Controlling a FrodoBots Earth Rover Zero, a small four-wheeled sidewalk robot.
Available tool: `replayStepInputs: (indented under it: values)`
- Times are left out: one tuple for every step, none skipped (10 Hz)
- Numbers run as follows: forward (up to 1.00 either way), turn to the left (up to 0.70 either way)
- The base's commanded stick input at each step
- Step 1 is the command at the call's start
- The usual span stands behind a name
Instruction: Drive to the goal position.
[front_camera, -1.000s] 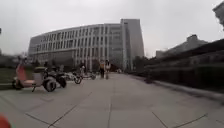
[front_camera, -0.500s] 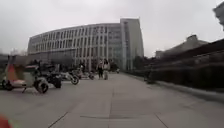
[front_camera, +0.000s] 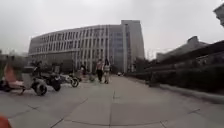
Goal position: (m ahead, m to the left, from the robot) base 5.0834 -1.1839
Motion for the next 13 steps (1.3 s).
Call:
replayStepInputs:
  values:
    - [0.7, -0.01]
    - [0.7, -0.01]
    - [0.7, -0.01]
    - [0.7, -0.01]
    - [0.7, -0.01]
    - [0.7, -0.01]
    - [0.7, -0.01]
    - [0.7, -0.01]
    - [0.7, -0.01]
    - [0.7, -0.01]
    - [0.7, -0.01]
    - [0.7, -0.01]
    - [0.7, -0.01]
